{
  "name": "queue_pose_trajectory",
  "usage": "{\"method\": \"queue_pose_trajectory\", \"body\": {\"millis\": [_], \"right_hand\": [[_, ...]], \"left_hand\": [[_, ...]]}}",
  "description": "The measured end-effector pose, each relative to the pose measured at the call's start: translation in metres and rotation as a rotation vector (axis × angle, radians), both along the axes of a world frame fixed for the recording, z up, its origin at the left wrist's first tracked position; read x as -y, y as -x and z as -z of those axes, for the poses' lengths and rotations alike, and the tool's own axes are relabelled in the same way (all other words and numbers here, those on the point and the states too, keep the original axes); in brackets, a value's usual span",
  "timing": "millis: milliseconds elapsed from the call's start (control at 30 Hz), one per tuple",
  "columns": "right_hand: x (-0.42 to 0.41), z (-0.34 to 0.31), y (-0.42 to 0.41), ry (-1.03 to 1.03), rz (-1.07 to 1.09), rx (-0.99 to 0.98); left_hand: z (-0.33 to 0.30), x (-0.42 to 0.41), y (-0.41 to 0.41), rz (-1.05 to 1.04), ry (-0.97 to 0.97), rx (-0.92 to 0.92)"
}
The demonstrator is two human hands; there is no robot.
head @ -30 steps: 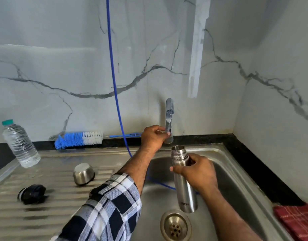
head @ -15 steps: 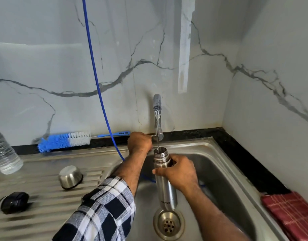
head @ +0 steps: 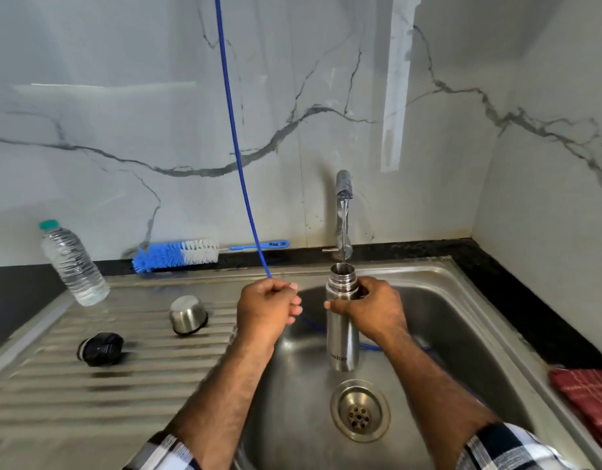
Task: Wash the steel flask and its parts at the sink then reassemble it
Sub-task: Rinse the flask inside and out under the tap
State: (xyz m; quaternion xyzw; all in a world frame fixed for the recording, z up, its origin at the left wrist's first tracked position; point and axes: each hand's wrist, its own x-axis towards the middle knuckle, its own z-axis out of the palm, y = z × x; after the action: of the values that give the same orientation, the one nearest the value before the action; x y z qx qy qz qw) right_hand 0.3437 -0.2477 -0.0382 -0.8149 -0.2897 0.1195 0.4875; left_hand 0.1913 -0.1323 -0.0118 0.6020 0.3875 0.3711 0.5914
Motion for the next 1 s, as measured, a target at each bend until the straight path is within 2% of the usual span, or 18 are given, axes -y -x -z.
{"method": "queue_pose_trajectory", "body": {"millis": [167,567,800,933,1000], "right_hand": [[-0.001,0.004,-0.003,0.027,0.019,0.01],[-0.004,0.007,0.005,0.016,0.018,0.052],[0.003,-0.028,0.007,-0.197,0.078,0.245],[0.001,-0.006,0.013,0.006,0.024,0.151],[0.001,-0.015,0.015,-0.055,0.043,0.154]], "left_hand": [[0.004,0.004,-0.012,0.088,0.045,0.067],[0.008,-0.001,-0.01,0.036,0.058,0.075],[0.006,-0.001,-0.01,0.005,0.031,0.104],[0.006,0.0,-0.008,-0.005,0.029,0.116],[0.005,-0.002,-0.006,-0.013,0.034,0.136]]}}
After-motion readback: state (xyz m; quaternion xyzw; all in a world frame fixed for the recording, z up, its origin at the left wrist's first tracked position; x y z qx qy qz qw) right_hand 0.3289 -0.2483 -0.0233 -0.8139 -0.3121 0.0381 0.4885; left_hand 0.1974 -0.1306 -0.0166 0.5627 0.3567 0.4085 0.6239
